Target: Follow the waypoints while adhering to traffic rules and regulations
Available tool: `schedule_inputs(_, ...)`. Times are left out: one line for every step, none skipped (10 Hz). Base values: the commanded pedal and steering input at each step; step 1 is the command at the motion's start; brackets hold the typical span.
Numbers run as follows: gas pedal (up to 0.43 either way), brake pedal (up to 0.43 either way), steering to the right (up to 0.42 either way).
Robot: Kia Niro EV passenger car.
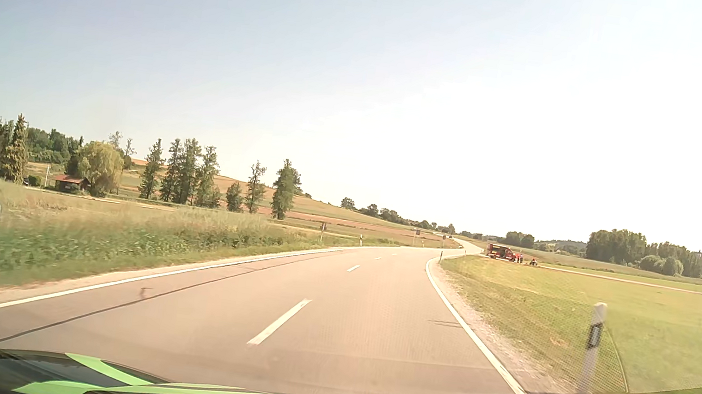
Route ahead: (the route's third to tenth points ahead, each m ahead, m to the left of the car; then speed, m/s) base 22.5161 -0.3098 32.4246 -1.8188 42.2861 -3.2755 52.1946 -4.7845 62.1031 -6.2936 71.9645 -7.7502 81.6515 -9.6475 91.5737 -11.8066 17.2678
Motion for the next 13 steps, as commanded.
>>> schedule_inputs(0.138, 0.0, 0.011)
schedule_inputs(0.15, 0.0, 0.013)
schedule_inputs(0.15, 0.0, 0.014)
schedule_inputs(0.15, 0.0, 0.014)
schedule_inputs(0.15, 0.0, 0.014)
schedule_inputs(0.15, 0.0, 0.014)
schedule_inputs(0.138, 0.0, 0.015)
schedule_inputs(0.138, 0.0, 0.015)
schedule_inputs(0.138, 0.0, 0.016)
schedule_inputs(0.13, 0.0, 0.017)
schedule_inputs(0.13, 0.0, 0.018)
schedule_inputs(0.13, 0.0, 0.019)
schedule_inputs(0.13, 0.0, 0.02)
